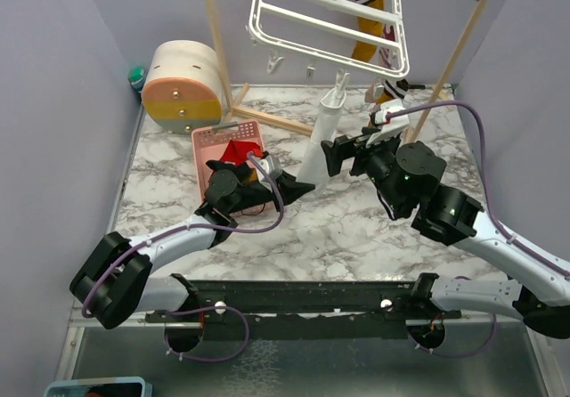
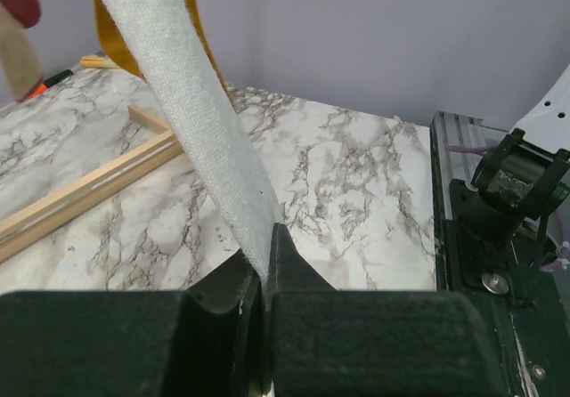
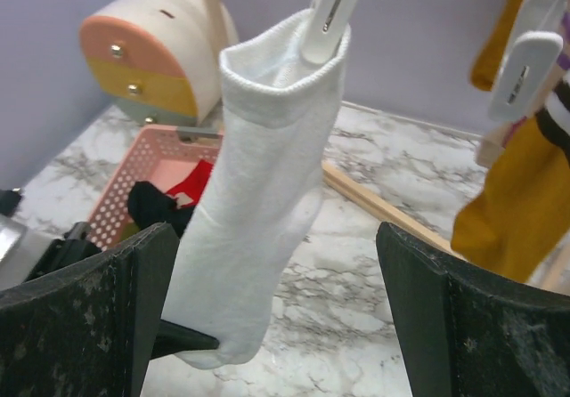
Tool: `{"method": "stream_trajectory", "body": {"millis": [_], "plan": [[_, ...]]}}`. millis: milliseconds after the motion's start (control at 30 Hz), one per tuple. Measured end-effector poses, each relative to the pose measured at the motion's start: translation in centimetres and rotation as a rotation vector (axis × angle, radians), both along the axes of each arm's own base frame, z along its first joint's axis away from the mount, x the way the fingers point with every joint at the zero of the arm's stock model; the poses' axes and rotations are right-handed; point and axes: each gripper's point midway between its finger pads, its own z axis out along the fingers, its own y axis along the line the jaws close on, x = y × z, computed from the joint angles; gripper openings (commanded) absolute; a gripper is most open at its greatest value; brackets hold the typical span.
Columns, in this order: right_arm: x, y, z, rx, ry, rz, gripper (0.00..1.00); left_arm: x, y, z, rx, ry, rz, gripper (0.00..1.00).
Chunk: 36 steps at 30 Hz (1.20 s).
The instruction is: Remove the socks clipped to the hanger
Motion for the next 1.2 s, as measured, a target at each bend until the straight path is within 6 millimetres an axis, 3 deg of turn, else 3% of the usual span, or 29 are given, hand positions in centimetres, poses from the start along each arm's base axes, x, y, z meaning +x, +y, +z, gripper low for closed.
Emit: {"method": "stream_trajectory", "body": {"millis": [200, 333, 500, 567, 667, 767, 967, 1200], "plan": [[-1.2, 2.1, 2.3, 0.081, -0.053, 0.145, 1.0, 0.2, 0.6, -0.7, 0.014, 0.029, 0.052, 0.0], [-1.3, 1.8, 4.2, 0.134, -0.097, 0.195, 1.0, 0.7, 0.7, -1.3, 0.03, 0.047, 0.085, 0.0], [1.8, 2.3, 6.0, 0.168, -0.101, 0.289, 1.0, 0.9, 1.1, -1.6, 0.044, 0.059, 0.118, 0.0], [3.0, 4.1, 6.8, 0.187, -0.101, 0.369, 1.0, 1.0, 1.3, -1.6, 0.048, 0.058, 0.134, 0.0], [3.5, 7.5, 4.9, 0.181, -0.045, 0.495, 1.0, 1.1, 1.7, -1.7, 0.057, 0.059, 0.156, 0.0], [3.6, 8.8, 3.4, 0.189, 0.0, 0.573, 1.0, 1.2, 1.9, -1.8, 0.065, 0.056, 0.174, 0.0], [4.8, 6.4, 2.5, 0.247, 0.009, 0.563, 1.0, 1.3, 2.2, -2.2, 0.085, 0.061, 0.189, 0.0], [4.4, 3.7, 1.3, 0.269, 0.021, 0.513, 1.0, 1.3, 2.2, -2.4, 0.093, 0.065, 0.19, 0.0]]}}
